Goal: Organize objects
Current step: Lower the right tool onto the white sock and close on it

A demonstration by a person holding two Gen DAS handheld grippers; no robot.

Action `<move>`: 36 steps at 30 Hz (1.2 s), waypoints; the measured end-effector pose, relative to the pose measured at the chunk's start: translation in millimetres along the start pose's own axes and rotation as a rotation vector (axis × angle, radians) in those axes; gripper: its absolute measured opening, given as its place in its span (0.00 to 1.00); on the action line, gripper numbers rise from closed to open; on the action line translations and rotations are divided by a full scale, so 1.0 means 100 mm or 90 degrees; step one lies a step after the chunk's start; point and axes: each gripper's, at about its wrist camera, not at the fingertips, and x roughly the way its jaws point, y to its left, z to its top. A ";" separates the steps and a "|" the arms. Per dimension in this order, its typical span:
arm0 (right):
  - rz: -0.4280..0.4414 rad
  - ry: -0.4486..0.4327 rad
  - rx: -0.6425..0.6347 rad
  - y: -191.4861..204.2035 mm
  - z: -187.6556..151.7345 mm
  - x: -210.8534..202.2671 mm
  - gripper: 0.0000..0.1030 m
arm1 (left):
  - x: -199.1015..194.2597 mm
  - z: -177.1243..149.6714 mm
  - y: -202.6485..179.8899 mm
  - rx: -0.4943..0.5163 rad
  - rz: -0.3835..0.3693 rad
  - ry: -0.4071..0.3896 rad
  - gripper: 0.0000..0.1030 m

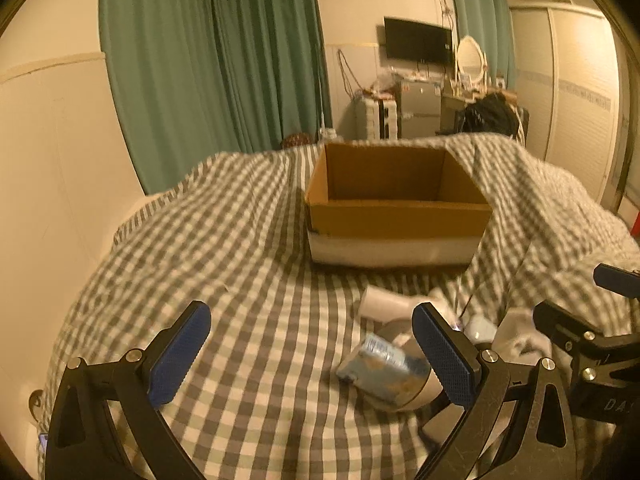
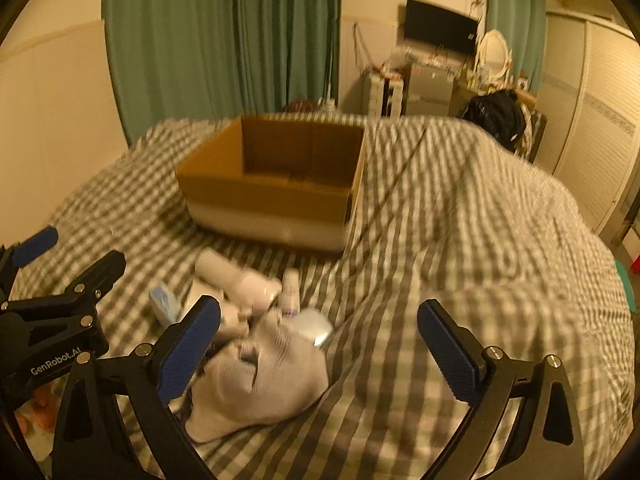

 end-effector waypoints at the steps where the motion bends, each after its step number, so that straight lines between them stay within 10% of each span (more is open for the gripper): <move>1: 0.003 0.014 -0.002 0.01 -0.03 0.05 0.92 | 0.04 -0.05 0.00 0.001 -0.008 0.013 1.00; 7: 0.018 0.072 0.014 0.04 -0.15 0.30 0.84 | 0.10 -0.18 -0.01 0.020 -0.015 0.048 1.00; 13: 0.075 0.113 0.018 0.07 -0.22 0.49 0.53 | 0.10 -0.22 -0.01 0.033 -0.019 0.060 1.00; 24: 0.039 0.027 0.020 -0.10 -0.05 0.10 0.43 | 0.04 -0.29 -0.35 0.125 -0.115 0.049 0.97; 36: 0.021 -0.009 0.063 -0.45 0.04 -0.09 0.43 | 0.25 -0.36 -0.70 0.178 -0.212 0.098 0.17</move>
